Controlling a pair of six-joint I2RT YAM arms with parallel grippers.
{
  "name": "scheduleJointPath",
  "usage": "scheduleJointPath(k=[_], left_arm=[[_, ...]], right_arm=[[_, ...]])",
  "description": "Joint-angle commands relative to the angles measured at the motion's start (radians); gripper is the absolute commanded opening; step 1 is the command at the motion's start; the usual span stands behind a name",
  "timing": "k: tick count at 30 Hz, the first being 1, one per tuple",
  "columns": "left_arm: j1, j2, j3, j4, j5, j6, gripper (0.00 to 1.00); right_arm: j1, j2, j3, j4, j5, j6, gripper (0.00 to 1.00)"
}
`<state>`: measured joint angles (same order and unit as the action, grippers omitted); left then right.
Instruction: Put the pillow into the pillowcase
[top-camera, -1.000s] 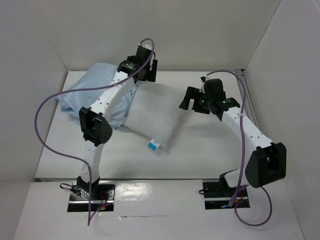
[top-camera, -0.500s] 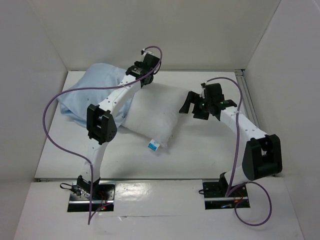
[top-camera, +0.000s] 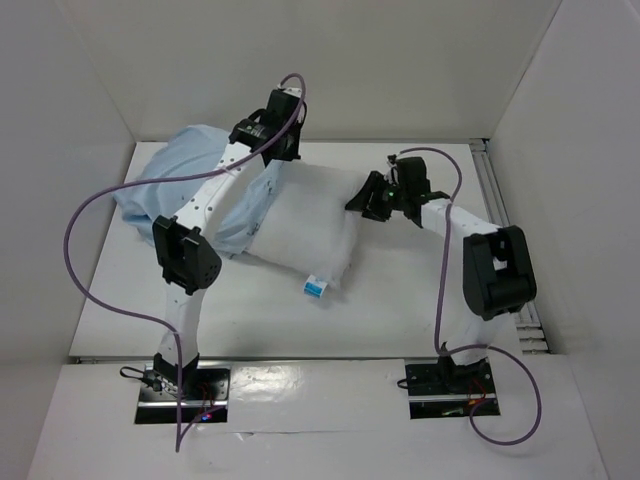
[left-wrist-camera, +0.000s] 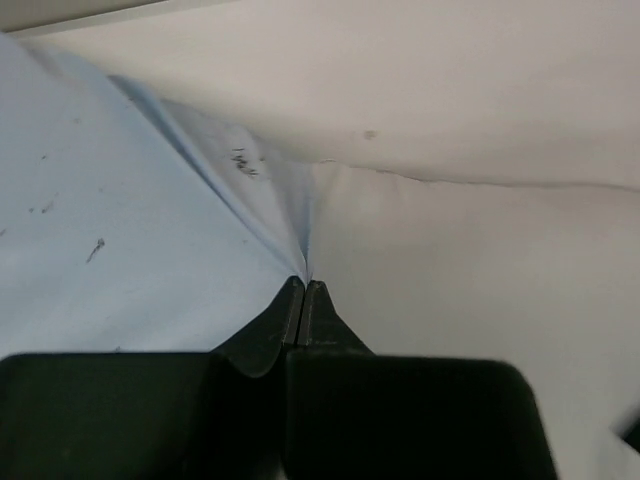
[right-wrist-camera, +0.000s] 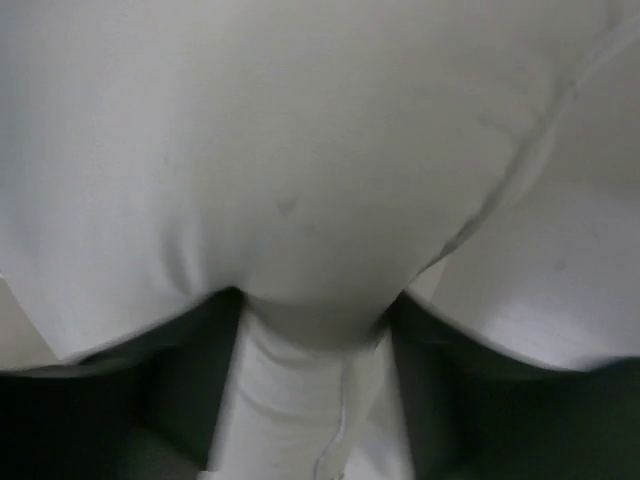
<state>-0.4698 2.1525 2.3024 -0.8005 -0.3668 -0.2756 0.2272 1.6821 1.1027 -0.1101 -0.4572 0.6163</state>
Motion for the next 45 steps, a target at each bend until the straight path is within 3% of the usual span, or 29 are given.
scheduleJointPath(k=[1, 2, 3, 9, 12, 17, 20, 25, 27, 29, 30, 31, 33, 34, 35, 37, 40, 42, 45], left_arm=[[-0.035, -0.085, 0.028, 0.020, 0.317, -0.047, 0.00], [-0.049, -0.085, 0.028, 0.020, 0.354, -0.057, 0.00], [-0.059, -0.095, 0.038, 0.020, 0.389, -0.074, 0.00], [-0.107, -0.115, 0.127, 0.101, 0.747, -0.195, 0.00], [-0.107, -0.077, 0.237, 0.237, 0.958, -0.332, 0.00], [-0.084, -0.056, 0.187, 0.320, 1.022, -0.401, 0.00], [-0.111, -0.056, 0.137, 0.320, 1.032, -0.401, 0.00], [-0.164, -0.116, 0.043, 0.258, 0.971, -0.369, 0.00], [-0.164, -0.179, -0.023, 0.218, 0.896, -0.324, 0.16], [-0.174, -0.288, -0.144, 0.195, 0.844, -0.278, 0.48], [-0.174, -0.322, -0.184, 0.169, 0.760, -0.237, 0.76], [-0.174, -0.353, -0.217, 0.147, 0.703, -0.222, 0.85], [-0.184, -0.438, -0.322, 0.112, 0.590, -0.192, 0.94], [-0.184, -0.472, -0.371, 0.100, 0.445, -0.180, 0.96], [-0.184, -0.508, -0.488, 0.099, 0.366, -0.180, 0.96], [-0.184, -0.613, -0.616, 0.121, 0.150, -0.180, 0.93], [-0.184, -0.710, -0.881, 0.204, -0.019, -0.180, 0.92], [-0.184, -0.779, -1.079, 0.309, -0.062, -0.180, 0.92], [-0.174, -0.790, -1.240, 0.404, -0.107, -0.186, 0.99]], right_arm=[[0.069, 0.108, 0.120, 0.251, -0.122, 0.085, 0.48], [0.089, 0.119, 0.143, 0.251, -0.123, 0.094, 0.28], [0.104, 0.119, 0.176, 0.251, -0.112, 0.094, 0.00], [0.133, -0.005, 0.218, 0.329, -0.112, 0.172, 0.00], [0.178, -0.102, 0.263, 0.239, 0.004, 0.143, 0.00], [0.199, -0.165, 0.111, 0.214, 0.143, 0.143, 0.00], [0.150, -0.141, -0.007, 0.245, 0.186, 0.172, 0.00], [0.031, -0.010, 0.051, 0.156, 0.140, 0.111, 0.00], [-0.011, 0.001, 0.079, 0.103, 0.121, 0.096, 0.00], [-0.032, -0.030, 0.068, 0.084, 0.121, 0.082, 0.00], [-0.052, -0.057, 0.068, 0.052, 0.121, 0.048, 0.02], [-0.052, -0.068, 0.068, 0.024, 0.121, 0.030, 0.15], [-0.068, -0.116, 0.068, -0.032, 0.150, -0.003, 0.55], [-0.081, -0.139, 0.068, -0.083, 0.173, -0.027, 0.89], [-0.094, -0.162, 0.068, -0.109, 0.198, -0.036, 0.97], [-0.123, -0.246, 0.025, -0.155, 0.244, -0.049, 1.00], [-0.147, -0.349, -0.043, -0.178, 0.244, -0.049, 1.00], [-0.147, -0.384, -0.088, -0.197, 0.244, -0.049, 1.00], [-0.147, -0.421, -0.128, -0.220, 0.232, -0.049, 1.00]])
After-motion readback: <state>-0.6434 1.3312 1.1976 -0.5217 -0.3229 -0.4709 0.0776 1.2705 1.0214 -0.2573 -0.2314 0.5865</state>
